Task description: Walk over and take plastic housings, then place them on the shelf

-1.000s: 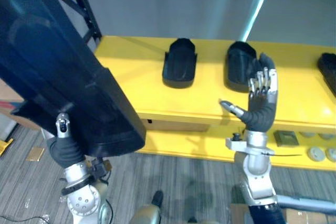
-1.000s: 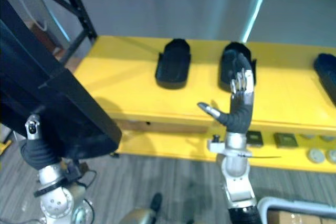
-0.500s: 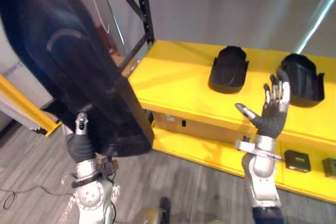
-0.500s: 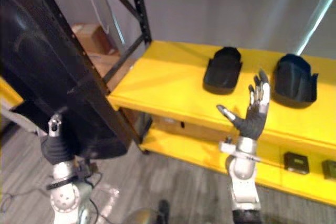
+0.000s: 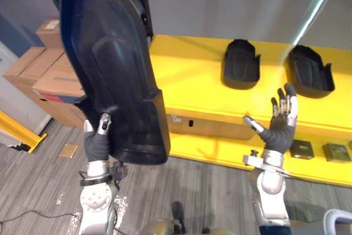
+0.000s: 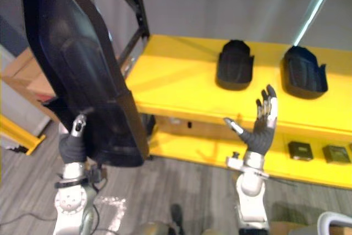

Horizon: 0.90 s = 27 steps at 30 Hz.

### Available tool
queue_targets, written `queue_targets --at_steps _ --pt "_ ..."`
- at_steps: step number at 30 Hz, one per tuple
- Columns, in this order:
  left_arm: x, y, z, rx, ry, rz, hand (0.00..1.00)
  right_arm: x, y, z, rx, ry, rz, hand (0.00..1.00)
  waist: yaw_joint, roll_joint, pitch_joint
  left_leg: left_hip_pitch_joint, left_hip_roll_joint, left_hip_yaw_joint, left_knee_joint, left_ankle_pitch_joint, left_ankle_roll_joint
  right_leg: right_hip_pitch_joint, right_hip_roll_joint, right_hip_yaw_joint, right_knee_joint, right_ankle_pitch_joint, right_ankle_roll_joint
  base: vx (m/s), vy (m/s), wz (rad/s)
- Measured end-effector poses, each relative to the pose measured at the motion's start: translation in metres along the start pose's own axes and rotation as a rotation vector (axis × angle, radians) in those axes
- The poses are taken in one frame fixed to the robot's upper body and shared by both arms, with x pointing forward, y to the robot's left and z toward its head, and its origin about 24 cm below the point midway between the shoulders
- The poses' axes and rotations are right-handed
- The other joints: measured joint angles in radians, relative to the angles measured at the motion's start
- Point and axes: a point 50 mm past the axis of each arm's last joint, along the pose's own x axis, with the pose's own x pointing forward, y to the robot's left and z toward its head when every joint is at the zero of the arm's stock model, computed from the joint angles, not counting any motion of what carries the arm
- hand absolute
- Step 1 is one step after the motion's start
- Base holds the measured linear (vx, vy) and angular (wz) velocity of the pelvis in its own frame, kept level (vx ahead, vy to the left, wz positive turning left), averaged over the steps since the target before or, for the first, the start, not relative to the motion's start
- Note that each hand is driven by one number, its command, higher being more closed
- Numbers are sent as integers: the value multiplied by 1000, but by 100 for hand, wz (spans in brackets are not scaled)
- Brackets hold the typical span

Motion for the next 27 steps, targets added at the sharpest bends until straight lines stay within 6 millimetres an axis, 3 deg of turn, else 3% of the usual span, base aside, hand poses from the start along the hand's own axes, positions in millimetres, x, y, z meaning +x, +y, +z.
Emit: queue_targets --at_steps 4,6,8,9,11,12,14,16,19,21,24,27 --pt "-5 -4 -2 -16 25 -13 100 -7 -5 0 4 20 -16 0 1 8 2 -13 9 17 85 -37 41 1 -4 23 37 -41 3 79 -51 -10" --pt "-8 -4 -3 -18 36 -7 100 -11 -4 5 33 17 -32 0 3 15 10 -80 37 17 253 -70 20 1 -2 35 52 -57 -8 82 -29 -21" --pt "-13 -3 -6 -33 61 12 100 -9 -4 9 36 -9 -23 0 11 5 23 -175 68 -6 451 -84 -1 3 -13 62 59 -47 -2 72 13 -61" --pt "-14 -3 -7 -57 72 12 100 -8 -4 14 42 -31 -20 0 23 8 21 -186 107 -14 490 -105 15 12 -19 87 57 -46 -1 90 28 -57" --pt "-14 -4 -8 -68 71 0 100 -4 -3 23 52 -81 -3 0 8 14 15 -181 176 -49 438 -102 5 23 -32 104 64 -46 0 167 60 -38" --pt "-12 -7 -7 -82 63 -6 100 0 0 26 48 -109 14 0 -2 15 15 -163 213 -88 373 -78 -29 18 -38 126 77 -47 7 172 111 -32" --pt "-10 -10 -9 -90 60 -21 100 6 1 29 18 -146 36 0 -1 16 14 -110 238 -145 269 -8 -65 16 -60 162 94 -65 48 157 232 -49" --pt "-7 -12 -13 -88 68 -34 100 13 -2 27 -10 -157 48 0 -11 17 1 -54 209 -139 194 -20 -118 12 -107 182 109 -81 96 166 354 -32" --pt "-1 -2 -15 -39 63 -38 100 9 -7 9 17 -65 1 0 -5 -30 -5 -40 172 -96 160 -22 -99 5 -153 182 57 -19 154 88 234 -25" --pt "-4 11 -17 3 90 -4 100 6 -3 6 47 -45 -8 0 -2 -34 -8 -1 176 -71 132 -20 -94 26 -155 164 14 36 175 76 155 -45" --pt "-14 26 -19 46 143 65 100 3 3 1 47 -23 28 0 -1 -30 -26 61 191 -43 100 -22 -90 75 -146 109 -54 104 167 38 70 -43" --pt "-14 27 -18 55 153 91 100 3 3 1 32 -24 33 0 -2 -34 -37 42 189 -36 51 5 -86 50 -143 65 -98 118 156 -59 -2 -11"
